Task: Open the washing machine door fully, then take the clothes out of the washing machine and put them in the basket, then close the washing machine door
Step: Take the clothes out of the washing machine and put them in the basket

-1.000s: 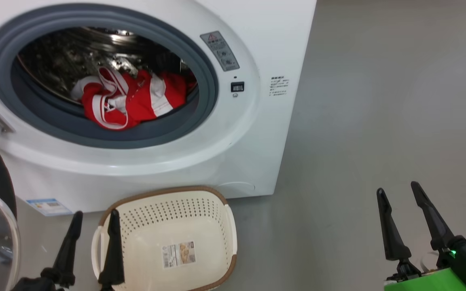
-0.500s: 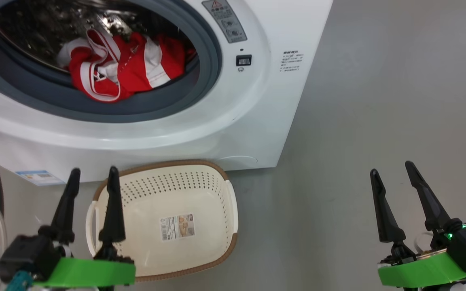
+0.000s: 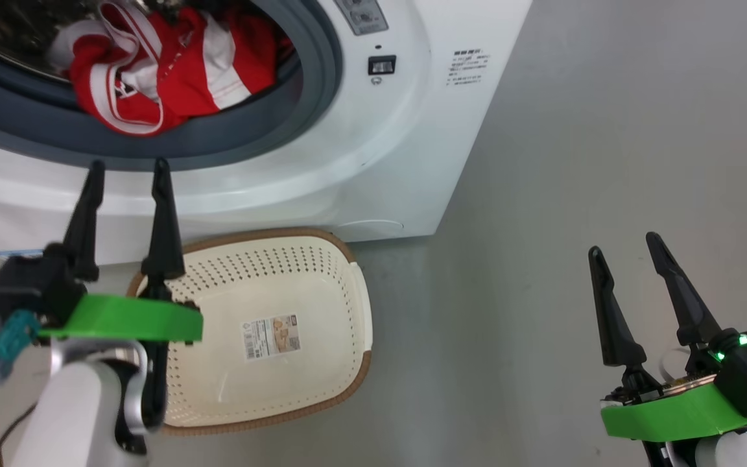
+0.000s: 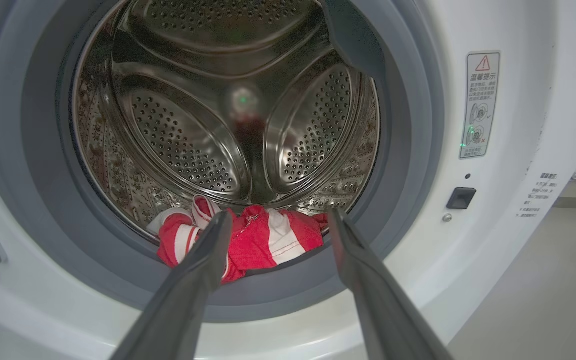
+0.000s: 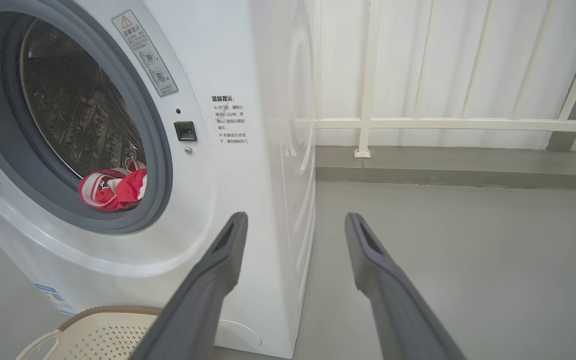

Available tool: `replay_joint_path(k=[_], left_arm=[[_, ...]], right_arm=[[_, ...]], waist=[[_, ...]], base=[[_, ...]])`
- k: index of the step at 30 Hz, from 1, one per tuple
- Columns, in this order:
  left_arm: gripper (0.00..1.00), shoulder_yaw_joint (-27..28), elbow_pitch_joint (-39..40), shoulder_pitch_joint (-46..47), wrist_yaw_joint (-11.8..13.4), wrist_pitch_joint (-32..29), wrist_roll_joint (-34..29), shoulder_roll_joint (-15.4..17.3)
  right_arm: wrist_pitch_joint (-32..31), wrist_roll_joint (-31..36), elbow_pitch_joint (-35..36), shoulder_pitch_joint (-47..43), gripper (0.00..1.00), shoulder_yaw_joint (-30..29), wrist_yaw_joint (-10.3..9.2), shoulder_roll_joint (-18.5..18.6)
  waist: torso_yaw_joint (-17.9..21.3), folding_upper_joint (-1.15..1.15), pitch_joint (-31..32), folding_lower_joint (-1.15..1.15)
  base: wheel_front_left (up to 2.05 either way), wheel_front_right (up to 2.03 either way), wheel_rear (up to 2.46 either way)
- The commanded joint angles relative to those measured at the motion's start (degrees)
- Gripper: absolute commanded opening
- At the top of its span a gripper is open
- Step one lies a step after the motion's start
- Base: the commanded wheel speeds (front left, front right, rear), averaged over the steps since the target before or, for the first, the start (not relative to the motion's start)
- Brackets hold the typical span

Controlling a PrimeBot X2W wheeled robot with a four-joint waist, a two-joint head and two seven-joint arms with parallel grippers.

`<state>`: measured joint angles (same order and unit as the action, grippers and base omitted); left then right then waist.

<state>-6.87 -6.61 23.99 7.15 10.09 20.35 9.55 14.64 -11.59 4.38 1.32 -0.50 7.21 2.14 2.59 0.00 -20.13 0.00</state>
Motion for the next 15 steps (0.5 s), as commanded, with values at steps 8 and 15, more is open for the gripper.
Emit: replay_joint_path(k=[8, 15], left_arm=[[1.0, 2.25, -7.1, 11.16, -0.12, 0.53, -1.34, 3.29], [1.0, 1.84, -14.71, 18.59, -0.23, 1.29, -3.34, 5.62]], right_arm=[[0.36, -0.93, 1.08, 3.4, 1.0, 2.18, 0.28, 0.74], [0.36, -1.41, 0.68, 4.43, 1.0, 2.68, 0.28, 0.74]], waist=[[1.92, 0.0, -5.17, 0.0], [3.35, 0.0, -6.97, 0.0]], base=[[0.0, 0.0, 0.0], [0.0, 0.0, 0.0]])
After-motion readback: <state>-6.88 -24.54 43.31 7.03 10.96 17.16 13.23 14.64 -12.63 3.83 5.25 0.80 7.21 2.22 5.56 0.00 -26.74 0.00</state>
